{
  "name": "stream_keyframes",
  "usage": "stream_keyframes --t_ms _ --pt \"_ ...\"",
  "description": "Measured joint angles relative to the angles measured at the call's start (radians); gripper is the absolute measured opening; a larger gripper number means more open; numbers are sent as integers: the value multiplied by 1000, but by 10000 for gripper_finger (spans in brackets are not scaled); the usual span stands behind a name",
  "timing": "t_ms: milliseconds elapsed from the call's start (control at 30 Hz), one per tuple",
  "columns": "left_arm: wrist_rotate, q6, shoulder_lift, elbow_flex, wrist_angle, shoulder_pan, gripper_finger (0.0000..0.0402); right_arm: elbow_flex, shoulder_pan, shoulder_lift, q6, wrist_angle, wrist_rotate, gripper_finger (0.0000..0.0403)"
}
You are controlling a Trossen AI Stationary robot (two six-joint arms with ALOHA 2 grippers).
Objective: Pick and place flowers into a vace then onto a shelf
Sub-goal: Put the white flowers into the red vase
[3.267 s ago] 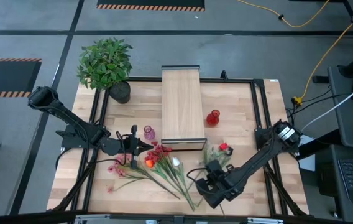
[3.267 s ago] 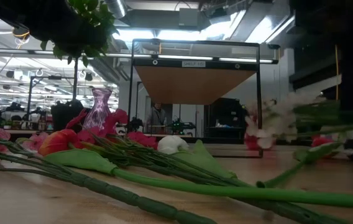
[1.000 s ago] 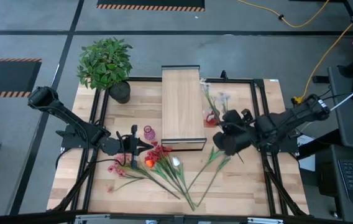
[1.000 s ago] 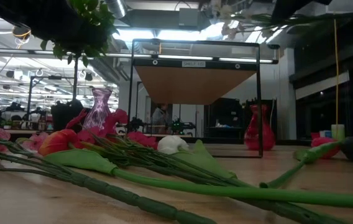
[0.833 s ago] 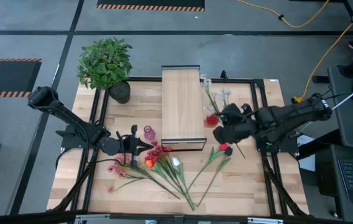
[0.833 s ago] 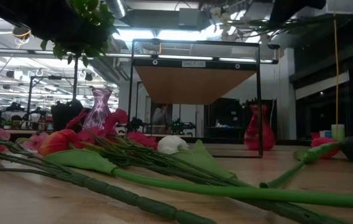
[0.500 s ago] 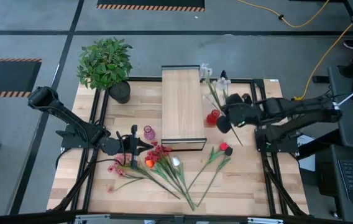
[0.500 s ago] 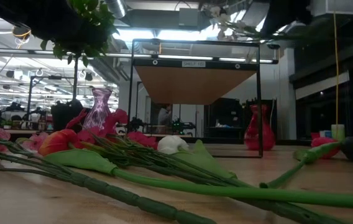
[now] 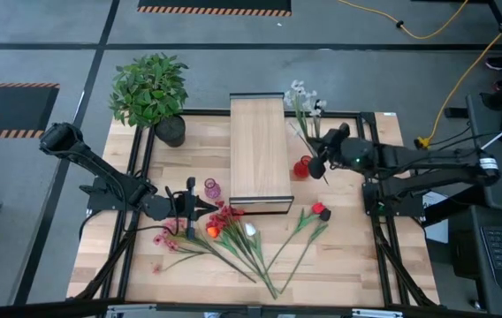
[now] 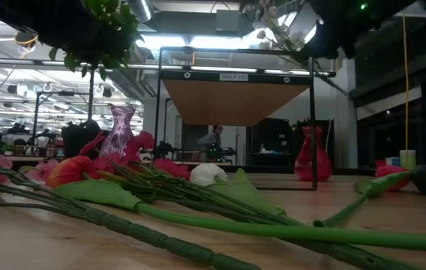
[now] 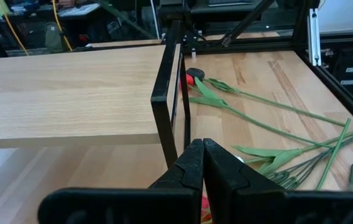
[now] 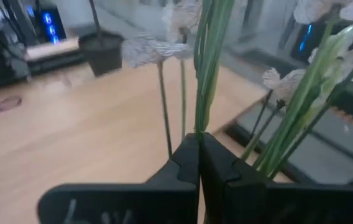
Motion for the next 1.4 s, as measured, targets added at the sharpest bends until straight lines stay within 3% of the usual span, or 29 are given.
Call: stream_keyframes --t_ms 67,200,333,667,900,1133,1400 --pt "-1 0 0 0 0 0 4 -54 -17 -17 -55 117 -6 0" --pt "-4 10 0 0 0 0 4 -161 -55 -44 -149 372 -121 0" --pt "-33 17 0 0 5 0 4 -240 -102 -72 -202 533 -155 0" --pt "-48 17 0 0 53 0 4 -270 -209 -139 -229 645 -365 0" --pt "-49 33 0 0 53 0 4 -326 -228 -139 -257 764 -365 0" --pt "-50 35 0 0 54 0 4 -483 -233 -128 -262 1035 -364 0" --pt "-60 36 0 0 84 0 4 -514 -239 -112 -274 1103 -354 0"
